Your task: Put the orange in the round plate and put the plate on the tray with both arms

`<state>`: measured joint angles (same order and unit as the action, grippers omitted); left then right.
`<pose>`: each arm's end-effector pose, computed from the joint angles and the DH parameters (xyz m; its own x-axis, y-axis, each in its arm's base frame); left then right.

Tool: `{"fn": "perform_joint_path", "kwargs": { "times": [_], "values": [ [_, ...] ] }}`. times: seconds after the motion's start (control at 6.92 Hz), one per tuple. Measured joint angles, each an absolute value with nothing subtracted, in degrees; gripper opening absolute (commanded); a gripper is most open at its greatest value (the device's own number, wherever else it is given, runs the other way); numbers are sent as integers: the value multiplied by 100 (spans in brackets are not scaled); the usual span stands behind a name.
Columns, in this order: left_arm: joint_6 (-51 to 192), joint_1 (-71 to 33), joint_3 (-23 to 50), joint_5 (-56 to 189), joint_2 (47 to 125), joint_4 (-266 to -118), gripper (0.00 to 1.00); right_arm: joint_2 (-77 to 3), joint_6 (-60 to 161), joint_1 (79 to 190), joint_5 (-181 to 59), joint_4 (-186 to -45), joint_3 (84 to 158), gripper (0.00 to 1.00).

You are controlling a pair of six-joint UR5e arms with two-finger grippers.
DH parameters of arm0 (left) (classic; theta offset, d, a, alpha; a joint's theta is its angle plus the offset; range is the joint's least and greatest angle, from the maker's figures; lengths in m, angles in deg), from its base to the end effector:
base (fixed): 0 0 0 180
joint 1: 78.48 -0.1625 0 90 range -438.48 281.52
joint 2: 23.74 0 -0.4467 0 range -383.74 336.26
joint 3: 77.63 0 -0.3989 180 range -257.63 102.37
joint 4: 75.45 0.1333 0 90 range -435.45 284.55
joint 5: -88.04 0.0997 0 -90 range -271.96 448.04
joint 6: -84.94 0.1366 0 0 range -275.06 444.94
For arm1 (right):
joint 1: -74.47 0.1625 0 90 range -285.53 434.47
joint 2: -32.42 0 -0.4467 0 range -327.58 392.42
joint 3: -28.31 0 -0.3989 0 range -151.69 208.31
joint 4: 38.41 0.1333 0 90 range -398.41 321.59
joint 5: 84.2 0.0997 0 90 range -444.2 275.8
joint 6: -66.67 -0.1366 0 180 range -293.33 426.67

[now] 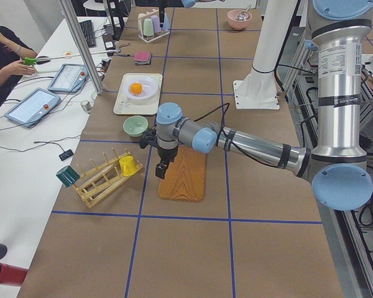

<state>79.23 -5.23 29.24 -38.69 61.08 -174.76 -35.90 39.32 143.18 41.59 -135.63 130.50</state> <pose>0.0897 -0.4770 0.5930 0.7290 0.3451 -0.5912 -0.1975 0.9329 0.3010 -0.1808 -0.6111 0.4096 0.7358 -0.0961 0.6703 -0.0152 0.9873 0.1583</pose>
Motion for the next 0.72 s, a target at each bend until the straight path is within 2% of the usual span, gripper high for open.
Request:
{"fn": "perform_joint_path", "kwargs": {
  "times": [0.29, 0.72],
  "values": [
    [8445, -126, 2474, -3987, 6091, -17499, 98, -4530, 5288, 15236, 4788, -13740, 12953, 100],
    [8543, 65, 2192, -4001, 6085, -17503, 98, -5576, 5918, 15610, 4894, -13548, 12975, 100]
  ]
}}
